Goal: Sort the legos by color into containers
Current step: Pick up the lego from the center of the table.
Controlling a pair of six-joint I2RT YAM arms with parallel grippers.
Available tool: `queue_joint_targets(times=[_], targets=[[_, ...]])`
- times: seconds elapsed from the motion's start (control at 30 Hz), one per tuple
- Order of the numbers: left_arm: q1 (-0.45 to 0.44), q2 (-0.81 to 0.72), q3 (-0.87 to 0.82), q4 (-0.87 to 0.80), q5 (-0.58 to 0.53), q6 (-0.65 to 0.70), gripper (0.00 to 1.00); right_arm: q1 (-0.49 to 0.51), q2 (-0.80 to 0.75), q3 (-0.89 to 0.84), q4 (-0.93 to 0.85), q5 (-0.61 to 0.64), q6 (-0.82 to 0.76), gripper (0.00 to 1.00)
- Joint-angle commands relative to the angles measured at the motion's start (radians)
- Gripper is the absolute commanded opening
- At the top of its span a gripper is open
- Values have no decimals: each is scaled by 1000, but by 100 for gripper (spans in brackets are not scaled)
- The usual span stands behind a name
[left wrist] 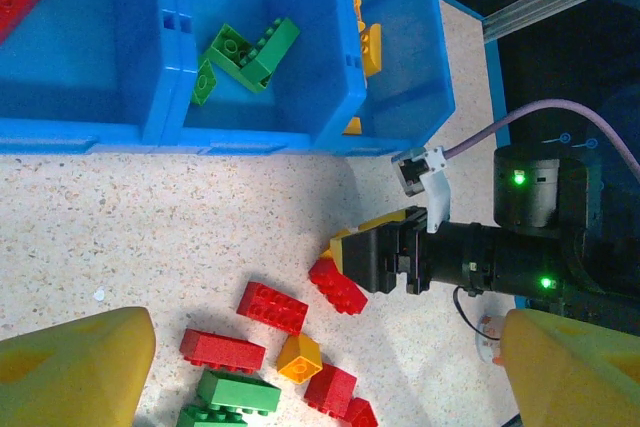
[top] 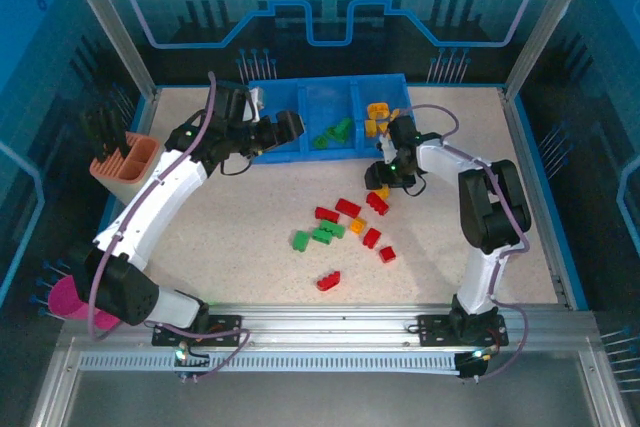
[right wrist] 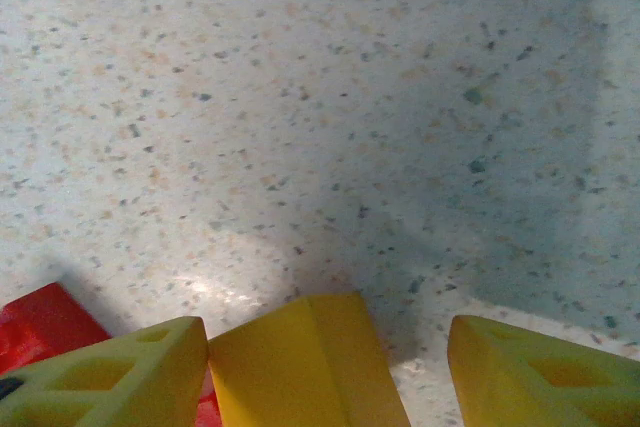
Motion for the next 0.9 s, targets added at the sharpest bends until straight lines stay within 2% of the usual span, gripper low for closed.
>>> queue_joint_targets(times=[0.0,0.2,0.4,0.63,0.87], targets=[[-3,3,10,15,4,-9,92,4,35,14,-67,55,-8,66],[-6,0,6,25,2,-15,96,8,35,2,-78,74,-10,66],[-6,-2,0,31,4,-15,99,8,37,-2,-78,80,-2,56],[-7,-11,-5,32,-1,-13,99,18,63,43,-116,94,-7,35],[-7,-12,-6,29,-4,-1,99,16,-29,139,-232,188,-58,28]])
